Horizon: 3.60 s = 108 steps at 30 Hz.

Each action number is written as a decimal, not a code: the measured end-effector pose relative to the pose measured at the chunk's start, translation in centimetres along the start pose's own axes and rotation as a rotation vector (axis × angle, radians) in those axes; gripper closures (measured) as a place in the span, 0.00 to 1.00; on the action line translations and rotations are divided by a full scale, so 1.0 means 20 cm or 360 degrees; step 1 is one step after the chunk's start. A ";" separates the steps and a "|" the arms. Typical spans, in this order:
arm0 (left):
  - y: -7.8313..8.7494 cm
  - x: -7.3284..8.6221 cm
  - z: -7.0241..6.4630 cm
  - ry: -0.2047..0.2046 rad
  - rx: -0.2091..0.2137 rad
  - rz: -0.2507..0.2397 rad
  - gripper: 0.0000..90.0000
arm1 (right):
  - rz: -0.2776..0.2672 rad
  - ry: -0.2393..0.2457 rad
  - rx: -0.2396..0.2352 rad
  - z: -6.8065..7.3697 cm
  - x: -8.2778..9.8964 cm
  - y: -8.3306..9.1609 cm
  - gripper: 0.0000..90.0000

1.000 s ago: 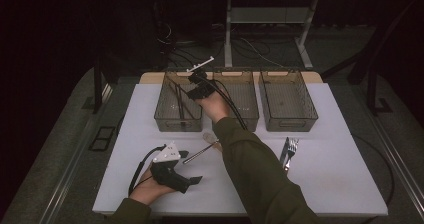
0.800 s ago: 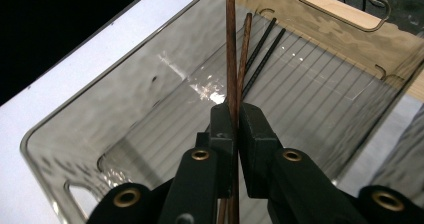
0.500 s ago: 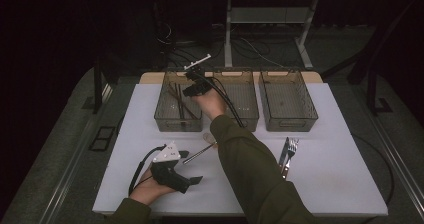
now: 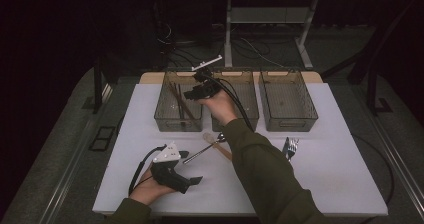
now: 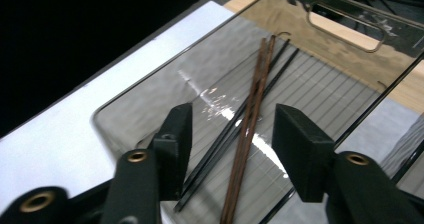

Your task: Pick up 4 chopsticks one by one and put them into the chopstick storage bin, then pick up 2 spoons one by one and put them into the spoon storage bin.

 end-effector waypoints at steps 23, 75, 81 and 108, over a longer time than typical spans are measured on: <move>-0.01 0.01 0.01 0.0018 -0.0032 0.0034 0.01 | -0.0178 0.0029 0.0028 -0.22 0.30 0.39 0.18; -0.01 0.00 0.01 0.0029 -0.0053 0.0041 0.01 | 0.0006 0.0136 -0.0085 -0.07 0.94 0.40 0.44; -0.01 0.00 0.00 0.0021 -0.0056 0.0043 0.01 | 0.0058 0.0191 -0.0075 -0.05 0.98 0.38 0.53; -0.02 0.01 0.00 0.0006 -0.0044 0.0076 0.01 | 0.0051 0.0304 0.0074 0.00 1.06 0.35 0.80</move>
Point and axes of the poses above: each handheld gripper's, and its own axes: y roughly backward along the jaws, x roughly out of its underside, z roughly to its left, the point moved 3 cm from there along -y, roughly forward along the jaws, and after that the axes turned 14 degrees about x, right-handed, at the moved point
